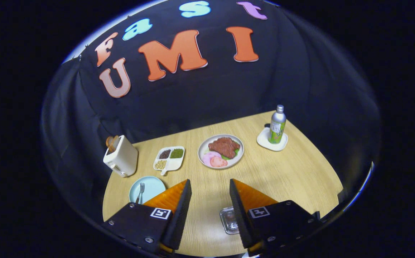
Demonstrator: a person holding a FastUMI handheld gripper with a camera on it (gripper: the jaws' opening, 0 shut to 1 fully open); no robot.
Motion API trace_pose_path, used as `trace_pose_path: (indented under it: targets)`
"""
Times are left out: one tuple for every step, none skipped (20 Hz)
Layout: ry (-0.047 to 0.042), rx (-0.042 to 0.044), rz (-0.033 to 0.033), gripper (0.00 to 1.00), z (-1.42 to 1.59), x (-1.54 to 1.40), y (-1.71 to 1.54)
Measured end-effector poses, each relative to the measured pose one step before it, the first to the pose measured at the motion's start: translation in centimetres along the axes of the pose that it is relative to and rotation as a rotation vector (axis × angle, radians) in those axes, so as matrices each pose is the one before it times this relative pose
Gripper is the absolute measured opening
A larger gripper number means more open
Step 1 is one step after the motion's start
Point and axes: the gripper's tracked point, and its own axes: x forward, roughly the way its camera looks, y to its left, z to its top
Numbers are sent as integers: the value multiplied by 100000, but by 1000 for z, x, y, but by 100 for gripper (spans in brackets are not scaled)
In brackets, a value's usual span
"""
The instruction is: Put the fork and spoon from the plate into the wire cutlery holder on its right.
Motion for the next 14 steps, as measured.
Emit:
trace_pose_path:
  targets:
    - [-6652, -1231, -844, 70, 1317, -122, 791]
    - [-5882, -1775, -1470, 72, 1061, -63, 662]
    - [-5238, -1805, -2071, 76, 1021, 57, 317]
    - [-4468, -1427, -970, 77, 897, 101, 539]
    - [-3851, -841, -583, 78, 722, 13, 683]
    - [-2756, -285, -13, 79, 416, 131, 795]
    - [-1465, 453, -115, 79, 70, 201, 930]
    - [-272, 1127, 802, 79, -266, 345, 1171]
    - [97, 1376, 1475, 79, -244, 175, 1365]
    - [532, 739, 1768, 79, -460, 224, 1437]
    - [62, -23, 1343, 79, -318, 212, 1244]
    - [-210, -481, 1503, 79, -161, 132, 1250]
    - [-403, -721, 1324, 79, -48, 157, 1308]
    - [-318, -833, 1876, 79, -134, 97, 1578]
